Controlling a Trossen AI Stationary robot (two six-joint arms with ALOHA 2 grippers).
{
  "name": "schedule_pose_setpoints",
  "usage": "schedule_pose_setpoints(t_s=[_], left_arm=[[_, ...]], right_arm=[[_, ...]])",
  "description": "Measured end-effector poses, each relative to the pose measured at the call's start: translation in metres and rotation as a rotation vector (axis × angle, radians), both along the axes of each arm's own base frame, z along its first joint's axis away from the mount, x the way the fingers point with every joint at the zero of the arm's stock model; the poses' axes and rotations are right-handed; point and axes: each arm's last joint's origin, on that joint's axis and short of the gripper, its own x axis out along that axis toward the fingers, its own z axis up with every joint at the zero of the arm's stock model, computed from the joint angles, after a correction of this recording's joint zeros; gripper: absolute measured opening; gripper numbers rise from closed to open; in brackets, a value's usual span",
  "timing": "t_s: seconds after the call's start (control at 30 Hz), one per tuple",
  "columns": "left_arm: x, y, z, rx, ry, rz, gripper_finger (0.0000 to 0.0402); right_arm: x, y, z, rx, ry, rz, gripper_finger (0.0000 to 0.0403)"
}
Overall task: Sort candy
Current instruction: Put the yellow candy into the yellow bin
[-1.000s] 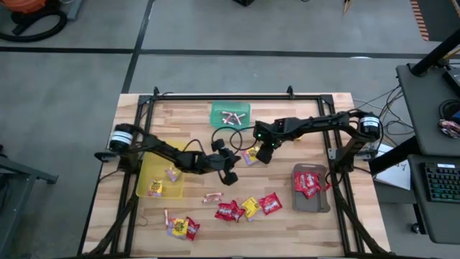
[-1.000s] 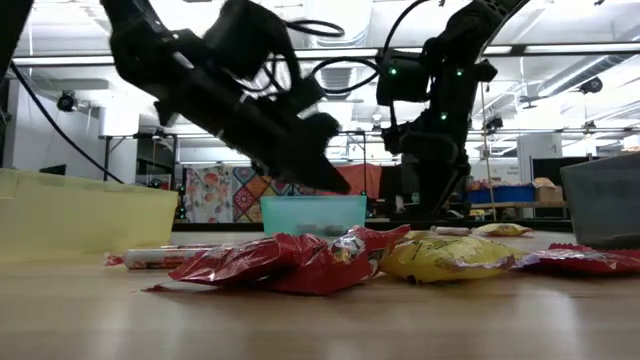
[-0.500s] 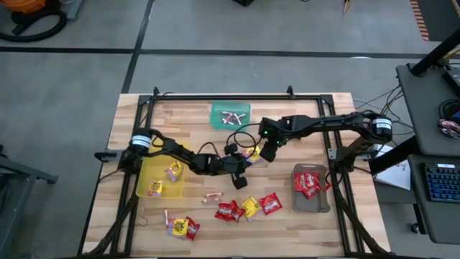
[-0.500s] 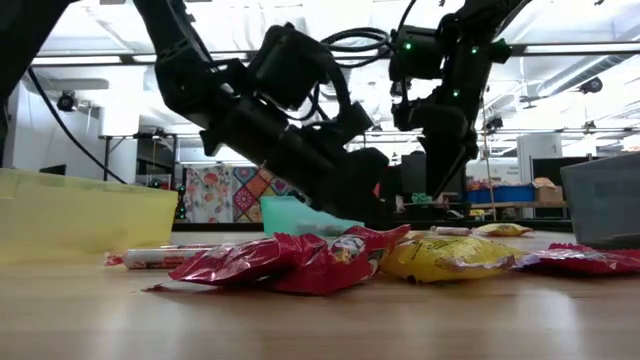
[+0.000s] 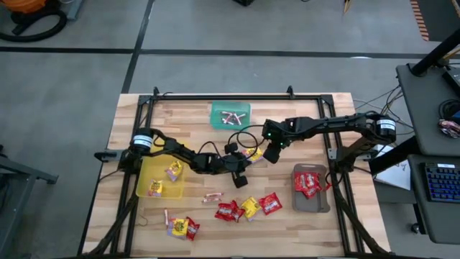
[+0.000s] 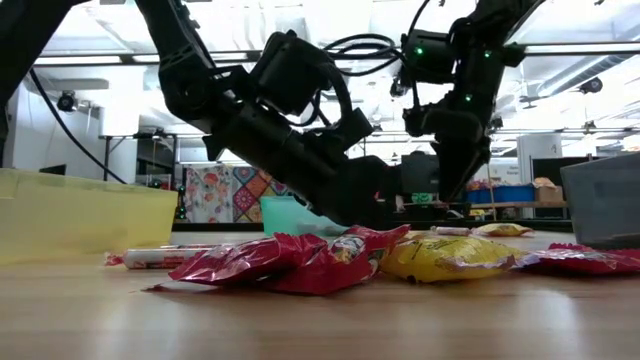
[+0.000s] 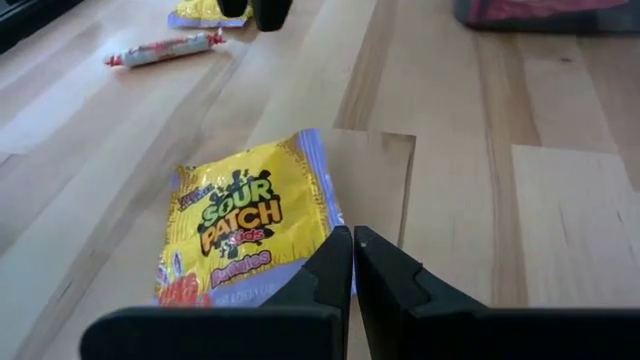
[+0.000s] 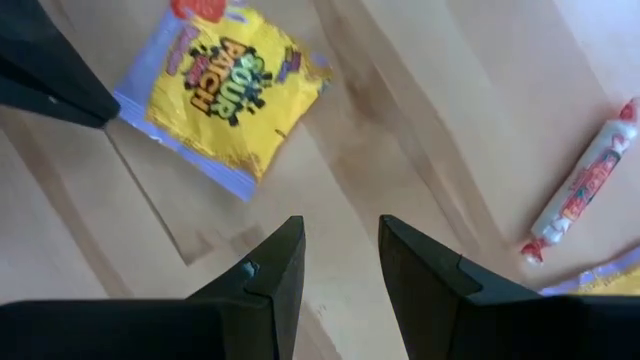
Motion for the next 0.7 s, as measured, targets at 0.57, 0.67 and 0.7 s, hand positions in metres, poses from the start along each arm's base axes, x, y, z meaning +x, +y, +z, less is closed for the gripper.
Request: schedule_pose_setpoints(t_s=[0.57,0.67,0.7], left_arm=[[0.001,0.002,0.001,-0.001,-0.011,0.006,0.0000],[0.001,0.002,0.002,-0.002,-0.032,0.007,0.0000],[0.002,0.002,0.003,-0.002,-0.037,0.007,0.0000]], right_arm=[[-0.001,0.000,-0.020,-0.021,-0.101,-0.010,0.0123],[-0.003,0.000,-0.024,-0.023,-0.111,-0.011,0.0123],[-0.003,0.000,-0.025,-0.023,-0.111,-0.013,0.0123]])
